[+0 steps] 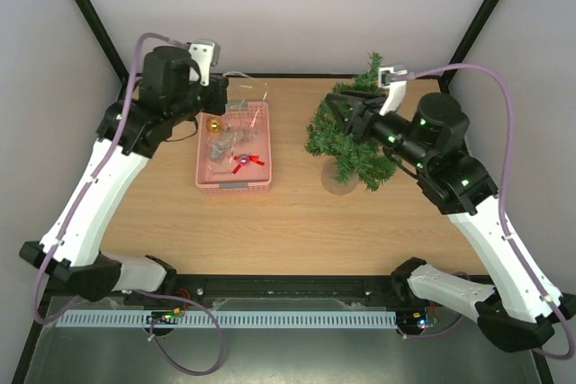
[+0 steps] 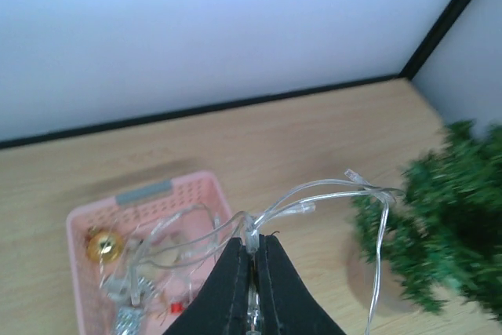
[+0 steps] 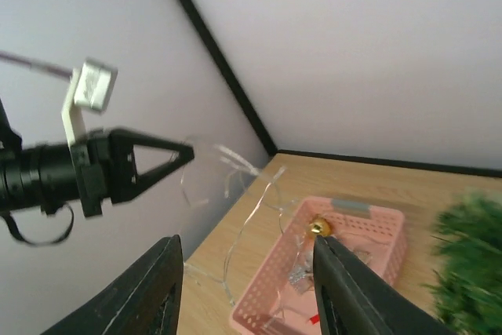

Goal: Decorate the small christmas tree
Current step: Pick up the decoration item from the storage box.

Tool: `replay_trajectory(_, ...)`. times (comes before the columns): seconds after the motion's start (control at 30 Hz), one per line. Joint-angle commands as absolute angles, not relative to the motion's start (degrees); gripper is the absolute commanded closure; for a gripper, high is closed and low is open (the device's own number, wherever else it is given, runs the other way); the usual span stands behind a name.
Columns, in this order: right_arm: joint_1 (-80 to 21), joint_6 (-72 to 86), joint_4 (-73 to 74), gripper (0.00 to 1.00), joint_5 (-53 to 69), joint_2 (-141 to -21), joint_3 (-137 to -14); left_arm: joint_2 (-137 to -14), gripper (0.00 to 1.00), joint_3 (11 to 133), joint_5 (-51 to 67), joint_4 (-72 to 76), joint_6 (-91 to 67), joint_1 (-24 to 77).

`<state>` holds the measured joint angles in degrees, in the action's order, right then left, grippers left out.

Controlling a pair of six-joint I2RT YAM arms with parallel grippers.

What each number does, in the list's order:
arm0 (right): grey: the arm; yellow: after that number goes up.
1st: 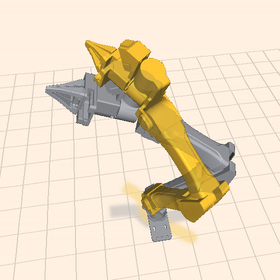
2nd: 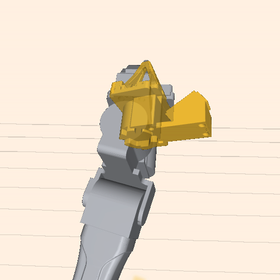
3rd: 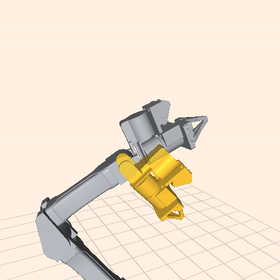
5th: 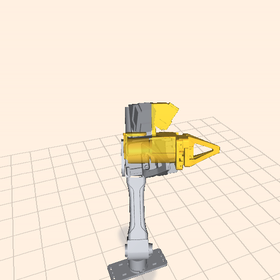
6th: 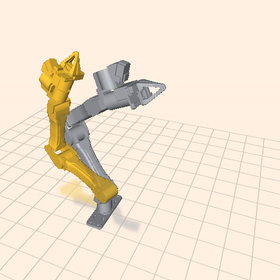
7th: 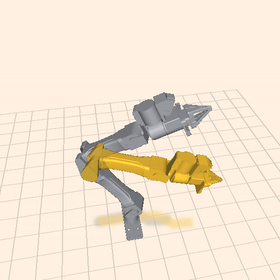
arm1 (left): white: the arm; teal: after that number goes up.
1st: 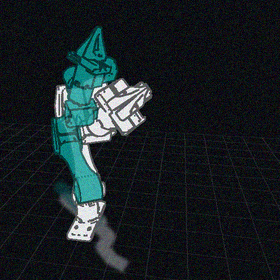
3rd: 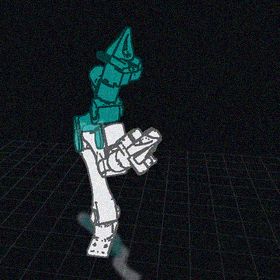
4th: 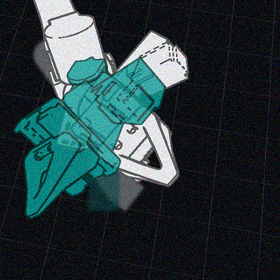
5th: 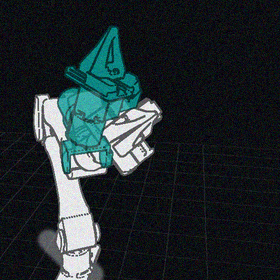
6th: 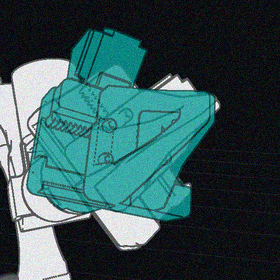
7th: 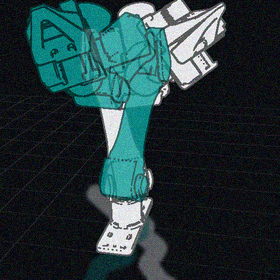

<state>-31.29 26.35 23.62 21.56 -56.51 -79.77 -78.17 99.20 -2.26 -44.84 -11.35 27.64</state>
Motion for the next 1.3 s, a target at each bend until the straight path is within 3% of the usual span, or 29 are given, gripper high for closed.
replay_trajectory(0.0,-38.6,19.2,15.4,0.56,18.4,-58.2,-79.8,-73.6,0.98,101.3,3.3,-37.9,-11.7,27.8)
replay_trajectory(0.3,-47.4,-0.2,-3.4,0.53,13.3,-62.6,-67.8,-65.4,0.98,102.0,3.3,-29.0,-14.2,27.8)
replay_trajectory(0.7,-52.6,-4.3,-18.9,0.44,12.4,-78.9,-63.8,-61.6,0.98,102.8,5.2,-24.4,-17.6,27.8)
replay_trajectory(0.97,-54.2,-2.5,-31.4,0.27,12.2,-87.2,-61.8,-60.9,0.98,102.8,6.8,-21.8,-19.7,27.8)
replay_trajectory(1.27,-54.5,-3.9,-40.9,0.25,9.1,-96.4,-64.8,-59.1,0.98,103.2,8.4,-18.3,-22.4,27.8)
